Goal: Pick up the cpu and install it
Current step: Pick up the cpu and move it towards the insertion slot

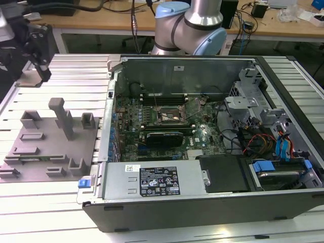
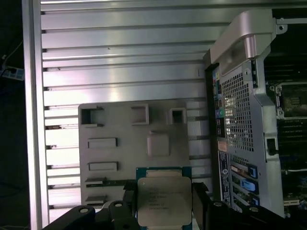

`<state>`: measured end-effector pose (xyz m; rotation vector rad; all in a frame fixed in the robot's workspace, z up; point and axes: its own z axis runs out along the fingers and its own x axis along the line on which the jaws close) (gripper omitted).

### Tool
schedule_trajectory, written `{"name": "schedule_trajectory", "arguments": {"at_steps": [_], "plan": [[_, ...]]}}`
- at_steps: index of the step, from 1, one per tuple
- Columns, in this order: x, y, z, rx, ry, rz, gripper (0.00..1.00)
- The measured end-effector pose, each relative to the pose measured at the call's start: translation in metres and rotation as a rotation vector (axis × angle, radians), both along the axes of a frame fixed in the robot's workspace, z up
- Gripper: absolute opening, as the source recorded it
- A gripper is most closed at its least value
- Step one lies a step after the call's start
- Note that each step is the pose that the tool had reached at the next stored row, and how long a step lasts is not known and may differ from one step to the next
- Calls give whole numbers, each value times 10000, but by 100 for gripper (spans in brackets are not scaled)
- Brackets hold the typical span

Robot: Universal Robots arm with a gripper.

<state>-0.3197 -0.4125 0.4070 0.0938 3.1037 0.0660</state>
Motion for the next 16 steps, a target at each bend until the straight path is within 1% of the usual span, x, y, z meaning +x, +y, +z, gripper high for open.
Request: {"name": "schedule_trajectory", "arguments": {"at_steps": [5,9,10,14,16], "plan": [[209,-7,0,0,2,1,55],[345,-12,-1,1,2,0,55],[416,-15,0,0,4,2,55],[582,-23,0,1,5,0,55],[700,-28,0,-1,8,0,55]]}}
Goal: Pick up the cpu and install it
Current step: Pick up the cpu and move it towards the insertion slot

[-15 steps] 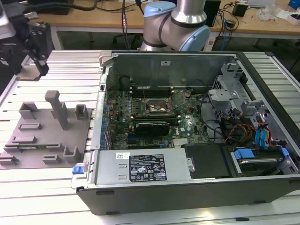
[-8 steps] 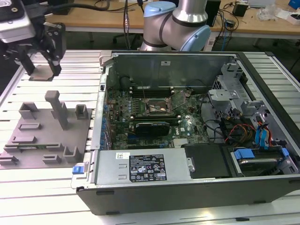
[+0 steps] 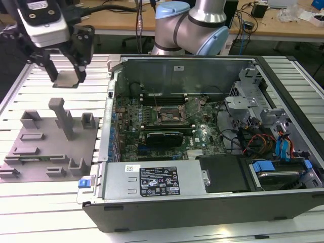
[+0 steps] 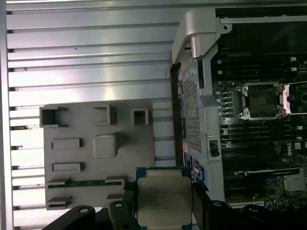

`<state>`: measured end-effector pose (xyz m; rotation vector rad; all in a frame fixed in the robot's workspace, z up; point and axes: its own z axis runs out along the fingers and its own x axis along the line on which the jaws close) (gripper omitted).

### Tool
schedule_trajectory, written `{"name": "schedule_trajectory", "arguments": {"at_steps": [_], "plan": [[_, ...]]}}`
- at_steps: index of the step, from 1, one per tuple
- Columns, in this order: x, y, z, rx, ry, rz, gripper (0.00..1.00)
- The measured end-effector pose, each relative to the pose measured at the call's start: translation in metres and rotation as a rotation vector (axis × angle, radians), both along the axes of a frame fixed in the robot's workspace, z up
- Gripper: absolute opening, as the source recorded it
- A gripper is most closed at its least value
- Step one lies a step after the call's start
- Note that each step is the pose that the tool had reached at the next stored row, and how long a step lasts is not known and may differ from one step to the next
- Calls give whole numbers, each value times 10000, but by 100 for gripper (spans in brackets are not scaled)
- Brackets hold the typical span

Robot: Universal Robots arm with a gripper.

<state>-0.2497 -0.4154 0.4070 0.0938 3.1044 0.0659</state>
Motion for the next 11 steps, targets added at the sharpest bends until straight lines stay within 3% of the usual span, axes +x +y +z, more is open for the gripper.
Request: {"name": "schedule_trajectory", "arguments": {"at_steps": [11], "plan": [[433,-20,-1,1,5,-2,55]]}}
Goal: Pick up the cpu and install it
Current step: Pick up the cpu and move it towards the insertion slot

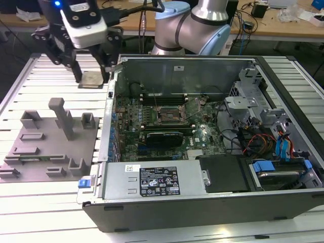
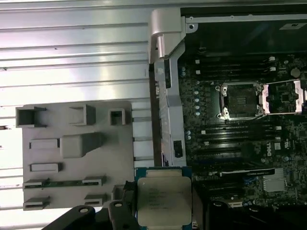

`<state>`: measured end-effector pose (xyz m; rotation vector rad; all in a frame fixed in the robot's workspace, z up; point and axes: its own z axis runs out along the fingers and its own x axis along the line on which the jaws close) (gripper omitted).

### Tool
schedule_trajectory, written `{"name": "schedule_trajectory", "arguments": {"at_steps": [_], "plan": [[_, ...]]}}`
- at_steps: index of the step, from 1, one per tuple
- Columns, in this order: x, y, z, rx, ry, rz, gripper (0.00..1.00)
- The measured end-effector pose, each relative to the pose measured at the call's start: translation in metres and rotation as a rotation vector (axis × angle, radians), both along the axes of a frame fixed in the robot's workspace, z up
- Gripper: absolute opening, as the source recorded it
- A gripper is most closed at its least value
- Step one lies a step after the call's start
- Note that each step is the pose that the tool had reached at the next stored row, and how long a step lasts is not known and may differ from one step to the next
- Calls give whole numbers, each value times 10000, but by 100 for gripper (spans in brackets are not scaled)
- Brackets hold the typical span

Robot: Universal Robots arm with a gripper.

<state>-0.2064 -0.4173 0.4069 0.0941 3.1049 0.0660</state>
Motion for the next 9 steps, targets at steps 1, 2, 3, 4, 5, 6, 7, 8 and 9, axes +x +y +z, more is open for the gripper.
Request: {"name": "schedule_trajectory", "arguments": {"at_steps": [1,2,3,4,5,6,7,8,9], "plan": [[67,-3,0,0,2,2,55],[135,-6,0,0,3,2,55],[171,-8,0,-1,4,1,55],[212,-10,1,-1,5,1,55],[279,-14,0,0,6,3,55],[324,-17,0,-1,7,2,55],[407,-22,0,0,8,3,55],[475,-26,0,0,9,1,55],[544,-30,0,0,10,1,55]]}}
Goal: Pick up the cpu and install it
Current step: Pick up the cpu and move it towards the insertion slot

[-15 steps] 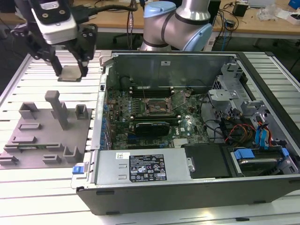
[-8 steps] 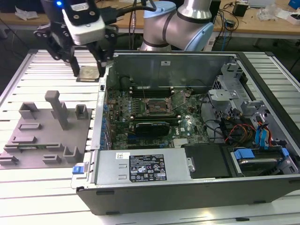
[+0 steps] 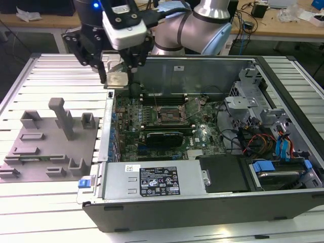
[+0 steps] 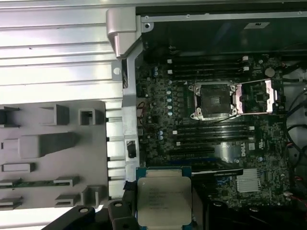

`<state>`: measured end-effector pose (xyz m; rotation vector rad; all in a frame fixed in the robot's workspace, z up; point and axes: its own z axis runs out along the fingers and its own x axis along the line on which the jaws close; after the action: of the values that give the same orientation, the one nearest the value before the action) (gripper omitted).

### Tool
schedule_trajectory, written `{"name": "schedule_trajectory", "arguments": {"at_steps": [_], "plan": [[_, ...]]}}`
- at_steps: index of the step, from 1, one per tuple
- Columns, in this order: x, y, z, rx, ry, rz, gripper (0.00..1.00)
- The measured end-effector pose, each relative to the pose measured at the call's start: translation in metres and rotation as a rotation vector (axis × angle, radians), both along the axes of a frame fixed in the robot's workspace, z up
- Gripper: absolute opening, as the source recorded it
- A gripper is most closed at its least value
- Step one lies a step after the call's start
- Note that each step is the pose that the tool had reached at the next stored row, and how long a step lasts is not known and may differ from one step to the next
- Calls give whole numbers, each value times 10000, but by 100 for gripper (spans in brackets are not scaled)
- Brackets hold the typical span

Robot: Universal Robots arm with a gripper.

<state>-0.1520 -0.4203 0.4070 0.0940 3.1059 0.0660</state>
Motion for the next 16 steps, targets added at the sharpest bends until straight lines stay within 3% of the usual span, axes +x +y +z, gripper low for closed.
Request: {"name": "schedule_trajectory", "arguments": {"at_steps": [1,7,12,16], "plan": [[75,-5,0,0,1,1,55],[298,-18,-1,1,5,-1,55],[541,-31,0,0,10,0,55],[646,-35,0,0,12,2,55]]}}
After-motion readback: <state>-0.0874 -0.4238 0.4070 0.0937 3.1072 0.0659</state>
